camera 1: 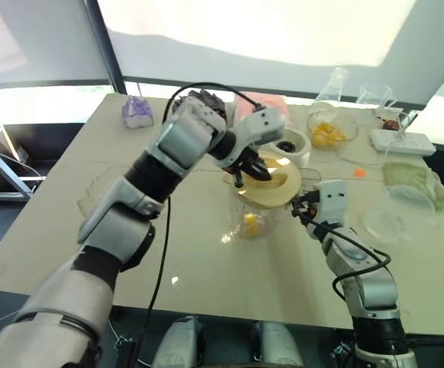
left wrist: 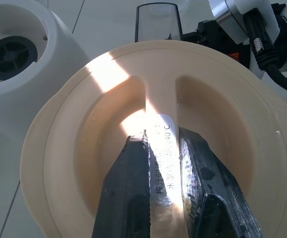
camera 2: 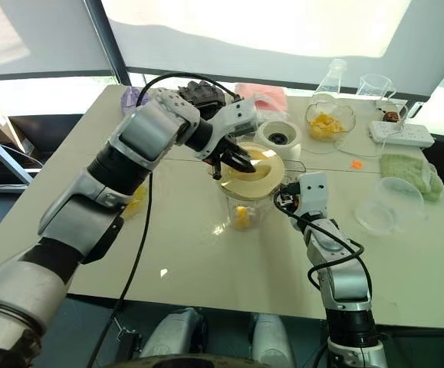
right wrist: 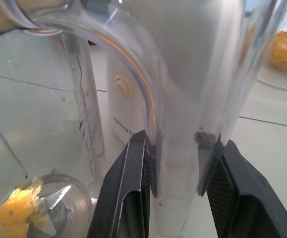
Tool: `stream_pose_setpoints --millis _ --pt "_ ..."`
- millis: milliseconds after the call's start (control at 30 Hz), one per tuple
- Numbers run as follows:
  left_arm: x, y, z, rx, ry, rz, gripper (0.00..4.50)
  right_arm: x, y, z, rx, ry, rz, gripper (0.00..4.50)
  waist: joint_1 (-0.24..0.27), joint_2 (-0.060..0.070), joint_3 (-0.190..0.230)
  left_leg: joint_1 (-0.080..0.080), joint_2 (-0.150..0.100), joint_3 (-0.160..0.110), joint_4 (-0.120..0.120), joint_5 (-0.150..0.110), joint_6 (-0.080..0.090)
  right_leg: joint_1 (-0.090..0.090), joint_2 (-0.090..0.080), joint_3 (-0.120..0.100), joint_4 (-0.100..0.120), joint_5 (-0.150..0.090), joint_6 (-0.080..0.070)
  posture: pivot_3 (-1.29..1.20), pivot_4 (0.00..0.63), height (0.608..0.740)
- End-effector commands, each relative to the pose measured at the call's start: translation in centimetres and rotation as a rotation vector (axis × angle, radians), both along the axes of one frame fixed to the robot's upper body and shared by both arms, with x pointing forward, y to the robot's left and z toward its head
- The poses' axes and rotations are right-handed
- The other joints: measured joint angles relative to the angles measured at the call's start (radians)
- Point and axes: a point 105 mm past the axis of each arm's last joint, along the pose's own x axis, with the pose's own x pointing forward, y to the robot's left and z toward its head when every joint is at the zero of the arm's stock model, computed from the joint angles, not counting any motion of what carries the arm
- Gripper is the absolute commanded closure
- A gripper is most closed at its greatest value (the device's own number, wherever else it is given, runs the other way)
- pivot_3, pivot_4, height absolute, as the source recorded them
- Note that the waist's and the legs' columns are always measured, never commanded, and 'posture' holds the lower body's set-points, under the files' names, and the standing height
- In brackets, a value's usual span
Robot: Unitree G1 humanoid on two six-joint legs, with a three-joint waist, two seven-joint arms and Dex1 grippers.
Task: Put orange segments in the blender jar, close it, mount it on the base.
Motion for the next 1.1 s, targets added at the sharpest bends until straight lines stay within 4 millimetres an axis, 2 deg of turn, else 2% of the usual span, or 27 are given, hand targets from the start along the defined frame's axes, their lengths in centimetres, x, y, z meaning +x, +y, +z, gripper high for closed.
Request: stream_pose_setpoints --millis 33,67,300,400,500,633,800,967,1100 --pt "0.9 3.1 -5.3 0.217 0.054 0.073 4.27 -0.4 -0.2 2.7 -0.012 -0.106 0.015 3.2 -0.005 -0.001 0.001 0.0 0.0 0.0 0.0 0.0 0.0 0.0 0.0 0.0 0.0 0.0 0.0 0.0 0.15 0.74" --pt "1.0 3.1 -4.9 0.21 0.056 0.076 4.27 -0.5 -0.4 2.6 -0.016 -0.104 0.012 3.2 -0.008 0.0 0.001 0.0 0.0 0.0 0.0 0.0 0.0 0.0 0.0 0.0 0.0 0.0 -0.001 0.0 0.15 0.74" --pt "1.4 2.8 -3.5 0.183 0.03 0.058 0.95 -0.5 -1.0 2.4 -0.027 -0.095 0.01 3.25 -0.009 0.002 0.003 -0.003 0.001 0.0 -0.002 0.0 0.0 -0.004 0.001 0.0 0.001 0.0 -0.001 0.0 0.15 0.74" --pt "1.1 1.3 -0.9 0.094 -0.007 0.003 0.95 -0.5 -0.9 2.2 -0.029 -0.089 0.02 3.25 -0.006 0.001 0.004 -0.005 0.001 0.0 -0.002 0.0 0.0 -0.004 0.003 -0.001 0.0 -0.001 0.0 0.0 0.15 0.74" --pt "0.8 -0.1 2.5 0.002 -0.047 -0.041 0.95 -0.6 -0.7 2.0 -0.025 -0.079 0.028 3.25 -0.001 0.001 0.004 -0.017 0.0 0.0 0.0 0.0 0.0 -0.013 0.005 -0.001 0.001 -0.001 0.0 0.0 0.15 0.74" --pt "0.3 -1.4 6.8 -0.087 -0.155 -0.092 0.95 -0.7 -0.8 1.8 -0.028 -0.073 0.029 3.25 -0.001 0.001 0.009 -0.025 0.0 0.001 0.0 0.0 0.0 -0.021 0.006 -0.001 0.002 -0.001 0.0 0.0 0.15 0.74" --pt "-1.5 -2.2 10.3 -0.123 -0.276 -0.197 0.95 -0.6 -0.9 1.7 -0.033 -0.071 0.033 3.25 -0.004 0.002 0.014 -0.033 0.0 0.001 0.0 0.0 0.0 -0.029 0.007 -0.001 0.004 0.001 0.005 0.0 0.15 0.74" --pt "-1.6 -1.5 12.9 -0.17 -0.35 -0.171 0.95 -0.6 -1.0 1.8 -0.036 -0.072 0.034 3.25 -0.005 0.002 0.019 -0.033 0.0 0.001 0.0 0.0 0.001 -0.029 0.008 -0.002 0.004 0.001 0.005 0.0 0.15 0.74" --pt "0.1 1.3 14.6 -0.313 -0.309 0.006 0.95 -1.0 -1.5 2.5 -0.013 -0.096 0.003 3.25 -0.006 0.004 0.02 -0.032 0.0 0.001 0.0 0.0 0.001 -0.03 0.009 -0.001 0.005 0.001 0.005 0.0 0.15 0.74"
